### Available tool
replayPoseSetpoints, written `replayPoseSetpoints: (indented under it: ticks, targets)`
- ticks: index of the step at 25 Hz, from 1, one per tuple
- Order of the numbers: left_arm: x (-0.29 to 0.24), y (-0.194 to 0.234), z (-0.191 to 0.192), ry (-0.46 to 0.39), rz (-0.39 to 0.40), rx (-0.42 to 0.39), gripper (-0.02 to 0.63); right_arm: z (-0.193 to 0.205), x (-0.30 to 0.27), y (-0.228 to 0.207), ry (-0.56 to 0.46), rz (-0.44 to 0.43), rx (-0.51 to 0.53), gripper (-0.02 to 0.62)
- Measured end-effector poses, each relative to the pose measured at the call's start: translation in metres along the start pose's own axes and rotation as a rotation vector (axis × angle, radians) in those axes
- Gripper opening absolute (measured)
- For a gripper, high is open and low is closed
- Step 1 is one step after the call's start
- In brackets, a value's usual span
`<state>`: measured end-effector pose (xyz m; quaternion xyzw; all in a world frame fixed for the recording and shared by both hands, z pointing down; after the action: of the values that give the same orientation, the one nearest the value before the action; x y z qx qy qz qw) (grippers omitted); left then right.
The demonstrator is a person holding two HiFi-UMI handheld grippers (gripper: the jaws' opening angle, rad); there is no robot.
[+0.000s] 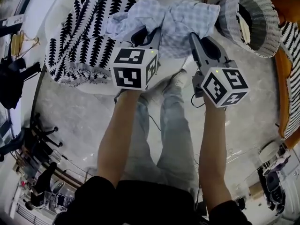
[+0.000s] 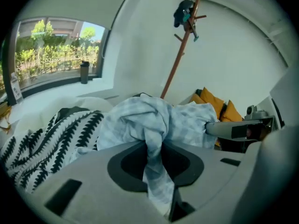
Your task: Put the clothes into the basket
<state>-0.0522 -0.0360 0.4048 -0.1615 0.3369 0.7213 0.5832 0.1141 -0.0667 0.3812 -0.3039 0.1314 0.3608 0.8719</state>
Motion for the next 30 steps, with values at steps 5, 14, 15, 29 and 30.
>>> replayPoseSetpoints:
  ticks: [5,14,15,29,30]
  targets:
    - [-0.044,-0.085,-0.056,-0.018,0.089,-0.083,0.077,-0.057,0.052,-0.07,-0.108,0.079,-0.034,0.048]
    - [-0.129,-0.24,-0.159,-0.082,0.239,-0.213,0.077,-0.164,0.143,-0.196,-0.296,0.204,-0.044,0.048]
    - [-0.137,-0.258,-0.169,-0.089,0.26,-0.228,0.077,-0.174,0.154,-0.209,-0.318,0.224,-0.047,0.048]
    - [-0.264,-0.358,-0.165,-0.025,0.315,-0.361,0.122,-0.161,0.18,-0.352,-0.322,0.49,-0.112,0.051]
    - [-0.267,-0.36,-0.16,-0.014,0.305,-0.365,0.157,-0.153,0.178,-0.356,-0.298,0.506,-0.125,0.105]
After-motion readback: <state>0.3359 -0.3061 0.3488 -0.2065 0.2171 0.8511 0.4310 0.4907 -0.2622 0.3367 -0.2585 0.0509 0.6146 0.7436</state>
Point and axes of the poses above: the fingertips, and each gripper's own axes: x backward along the fingers, y to its left, z out of its underside, the point moved 6 cm from there along x, backward along the fingers, and after that the axes turned 4 degrees about -y, right-handed, at the moved point
